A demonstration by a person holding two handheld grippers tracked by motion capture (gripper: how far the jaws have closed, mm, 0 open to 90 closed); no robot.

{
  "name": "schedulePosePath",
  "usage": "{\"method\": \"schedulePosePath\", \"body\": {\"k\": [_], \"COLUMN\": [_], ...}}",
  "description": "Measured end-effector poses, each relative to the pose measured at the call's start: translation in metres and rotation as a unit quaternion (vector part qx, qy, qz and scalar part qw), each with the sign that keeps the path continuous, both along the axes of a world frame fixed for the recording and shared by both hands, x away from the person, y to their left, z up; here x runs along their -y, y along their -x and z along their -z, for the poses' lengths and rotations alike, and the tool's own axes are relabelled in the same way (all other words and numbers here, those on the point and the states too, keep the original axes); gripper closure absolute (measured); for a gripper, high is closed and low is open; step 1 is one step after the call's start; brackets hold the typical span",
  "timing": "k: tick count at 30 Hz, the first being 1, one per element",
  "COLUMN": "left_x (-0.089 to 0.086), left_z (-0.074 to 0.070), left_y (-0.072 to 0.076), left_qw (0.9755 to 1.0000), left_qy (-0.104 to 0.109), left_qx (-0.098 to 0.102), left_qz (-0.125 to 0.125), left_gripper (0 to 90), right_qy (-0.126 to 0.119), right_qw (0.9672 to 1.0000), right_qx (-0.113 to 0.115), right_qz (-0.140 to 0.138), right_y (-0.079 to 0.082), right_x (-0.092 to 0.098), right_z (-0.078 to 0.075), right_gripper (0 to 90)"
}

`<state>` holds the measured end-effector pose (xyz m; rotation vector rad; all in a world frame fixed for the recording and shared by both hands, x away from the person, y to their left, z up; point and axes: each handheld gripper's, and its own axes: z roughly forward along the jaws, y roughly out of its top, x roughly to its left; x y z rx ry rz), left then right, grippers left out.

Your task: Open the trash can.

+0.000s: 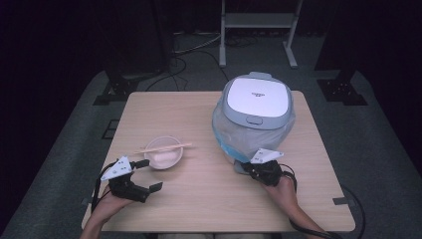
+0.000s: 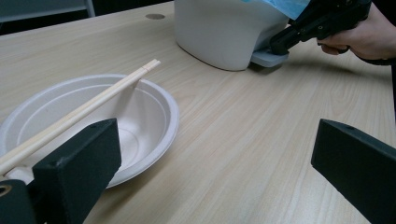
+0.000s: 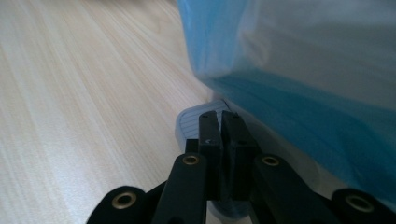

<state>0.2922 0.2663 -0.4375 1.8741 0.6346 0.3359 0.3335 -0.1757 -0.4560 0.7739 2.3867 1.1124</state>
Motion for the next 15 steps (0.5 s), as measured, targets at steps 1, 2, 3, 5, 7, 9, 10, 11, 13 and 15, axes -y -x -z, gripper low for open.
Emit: {"method": "schedulePosePath", "body": {"k": [1,2,3,5,7,9,10,11,13,15], "left_x": [-0.0001,-0.0001,-0.0001,0.0004,0.0007,0.0009,0.0013,0.0013,0.0022,0.0034], "left_z": [0.0002,0.0002,0.0002,0.0004,0.0007,0.0011,0.0014,0.0014,0.0017,0.0021], "left_y": [-0.0001,0.0000,0.0000,0.0002,0.0002,-0.0002,-0.0005,-0.0005,-0.0008,-0.0005], "left_qw": [1.0000,1.0000,1.0000,1.0000,1.0000,1.0000,1.0000,1.0000,1.0000,1.0000], "left_qy": [0.001,0.000,0.000,-0.001,-0.002,-0.002,-0.003,-0.003,-0.005,-0.005], "left_qx": [-0.001,-0.001,-0.001,-0.001,-0.003,-0.003,-0.003,-0.003,-0.002,-0.004], "left_qz": [0.000,0.000,0.000,0.000,-0.001,0.000,0.001,0.001,0.002,0.004], "left_gripper": [0.8,0.8,0.8,0.8,0.8,0.8,0.8,0.8,0.8,0.8], "right_qy": [0.001,0.002,0.002,0.007,0.006,0.009,0.008,0.008,0.000,-0.005], "right_qw": [1.0000,1.0000,1.0000,0.9998,0.9997,0.9997,0.9997,0.9997,0.9997,0.9998], "right_qx": [0.002,0.005,0.005,0.010,0.009,0.011,0.010,0.010,0.010,0.007], "right_qz": [0.004,0.008,0.008,0.015,0.020,0.020,0.020,0.020,0.021,0.020], "right_y": [-0.0001,-0.0005,-0.0005,-0.0016,-0.0031,-0.0028,-0.0028,-0.0028,-0.0027,-0.0033], "right_x": [0.0001,0.0001,0.0001,-0.0003,0.0005,-0.0002,0.0001,0.0001,0.0014,0.0024], "right_z": [0.0003,0.0005,0.0005,0.0010,0.0021,0.0023,0.0028,0.0028,0.0049,0.0063], "right_gripper": [87.7,88.5,88.5,89.5,89.6,89.6,89.7,89.7,89.8,89.9]}}
